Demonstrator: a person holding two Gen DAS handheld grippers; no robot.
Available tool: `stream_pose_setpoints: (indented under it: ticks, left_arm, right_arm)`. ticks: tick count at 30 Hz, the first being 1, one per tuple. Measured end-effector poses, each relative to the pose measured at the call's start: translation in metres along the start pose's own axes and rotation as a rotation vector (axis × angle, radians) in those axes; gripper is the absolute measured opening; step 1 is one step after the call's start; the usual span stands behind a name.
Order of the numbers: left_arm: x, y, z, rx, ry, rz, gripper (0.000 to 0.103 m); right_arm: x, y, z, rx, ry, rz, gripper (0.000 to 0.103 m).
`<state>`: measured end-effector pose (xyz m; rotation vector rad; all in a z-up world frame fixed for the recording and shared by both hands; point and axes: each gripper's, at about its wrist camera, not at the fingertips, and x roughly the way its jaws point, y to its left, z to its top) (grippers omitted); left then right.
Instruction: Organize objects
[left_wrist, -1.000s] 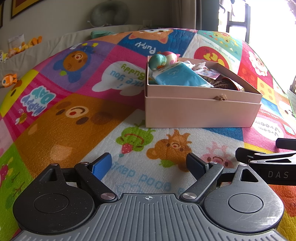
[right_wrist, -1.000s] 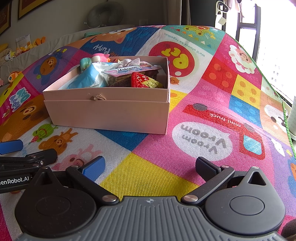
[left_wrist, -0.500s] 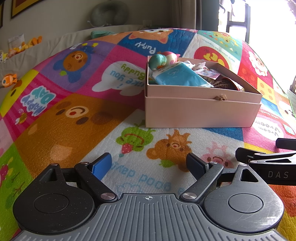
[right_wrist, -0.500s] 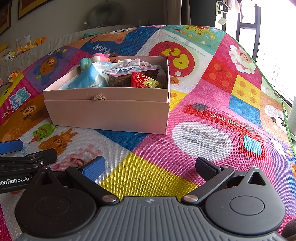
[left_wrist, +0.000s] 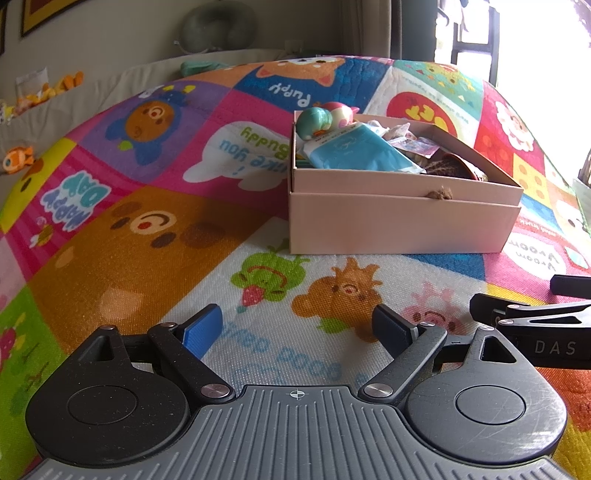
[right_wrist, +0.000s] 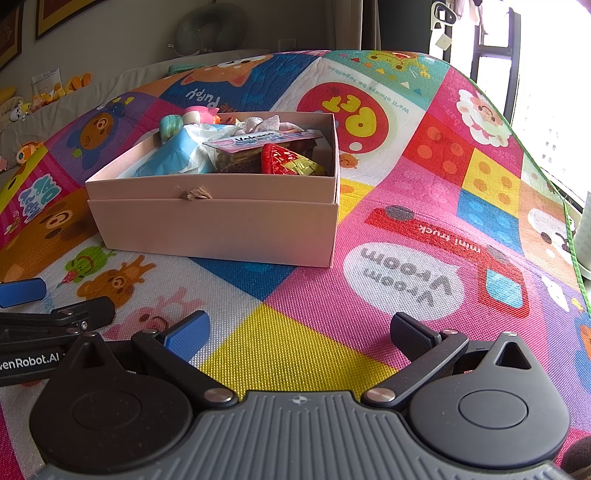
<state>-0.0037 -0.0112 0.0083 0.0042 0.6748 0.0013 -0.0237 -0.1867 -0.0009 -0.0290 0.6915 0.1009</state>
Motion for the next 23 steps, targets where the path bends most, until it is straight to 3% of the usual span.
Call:
stream_pose_setpoints:
  ticks: [23]
  left_arm:
    - [0.0004,0.0026,0.0006,-0.005,0.005,0.009,0.091]
  right_arm:
    - [0.0,-0.0003,0.0002,0.0,0.0,0.0,0.103]
